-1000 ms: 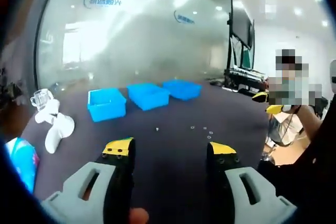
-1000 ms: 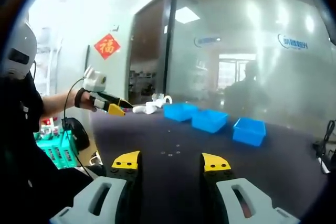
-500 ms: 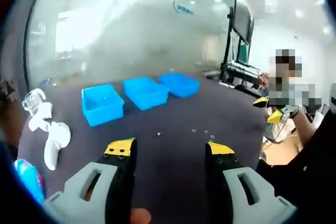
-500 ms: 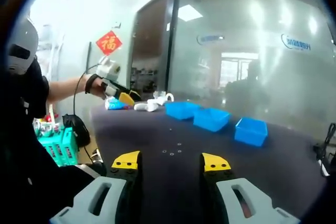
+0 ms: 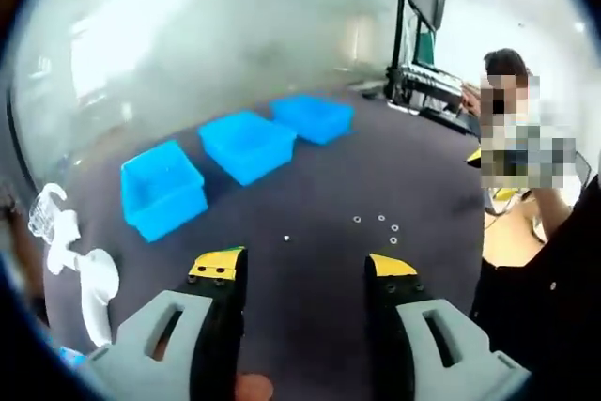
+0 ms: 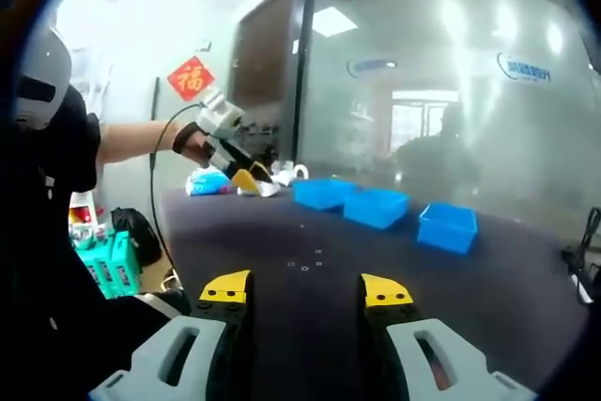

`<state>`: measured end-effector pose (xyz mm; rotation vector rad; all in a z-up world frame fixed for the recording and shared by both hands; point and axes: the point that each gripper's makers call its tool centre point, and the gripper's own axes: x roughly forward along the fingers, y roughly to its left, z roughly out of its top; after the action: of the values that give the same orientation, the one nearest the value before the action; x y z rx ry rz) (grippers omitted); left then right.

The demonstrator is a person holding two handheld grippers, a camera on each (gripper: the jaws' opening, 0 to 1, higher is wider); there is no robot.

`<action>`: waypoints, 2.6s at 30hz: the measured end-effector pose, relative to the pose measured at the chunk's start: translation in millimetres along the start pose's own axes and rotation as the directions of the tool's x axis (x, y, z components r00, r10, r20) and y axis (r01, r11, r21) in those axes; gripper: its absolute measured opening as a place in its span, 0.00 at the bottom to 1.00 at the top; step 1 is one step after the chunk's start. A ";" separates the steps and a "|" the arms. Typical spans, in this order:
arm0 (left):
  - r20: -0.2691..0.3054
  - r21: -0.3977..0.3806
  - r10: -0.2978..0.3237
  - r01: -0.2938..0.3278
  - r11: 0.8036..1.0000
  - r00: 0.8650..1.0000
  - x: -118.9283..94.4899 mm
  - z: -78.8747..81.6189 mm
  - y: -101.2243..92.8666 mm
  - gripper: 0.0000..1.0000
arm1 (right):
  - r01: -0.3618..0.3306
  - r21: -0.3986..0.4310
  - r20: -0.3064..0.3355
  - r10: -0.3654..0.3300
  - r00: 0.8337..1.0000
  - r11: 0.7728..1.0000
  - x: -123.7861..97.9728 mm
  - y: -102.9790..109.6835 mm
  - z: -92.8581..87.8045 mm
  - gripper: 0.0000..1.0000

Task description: Sort the screws, nuts, and washers into the corresponding bins

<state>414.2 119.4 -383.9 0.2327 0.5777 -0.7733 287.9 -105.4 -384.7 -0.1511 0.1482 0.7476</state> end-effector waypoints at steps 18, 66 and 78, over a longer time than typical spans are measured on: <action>0.011 -0.007 0.052 -0.052 0.999 0.999 1.0 -18.5 -0.1 0.46 | 0.002 -0.002 -0.007 -0.002 1.000 1.000 0.6 -0.8 0.0 0.39; 0.084 -0.084 0.088 -0.081 0.993 0.993 -43.0 -49.7 -4.3 0.47 | -0.026 -0.016 -0.008 0.026 1.000 1.000 3.6 12.0 2.6 0.39; 0.021 -0.091 0.037 -0.035 0.995 0.999 2.3 -33.6 5.4 0.47 | -0.022 0.000 -0.009 0.022 1.000 1.000 2.4 9.2 -2.8 0.39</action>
<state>405.8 135.3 -412.8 0.1497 0.5841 -0.7122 283.1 -97.7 -388.7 -0.1533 0.1583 0.7688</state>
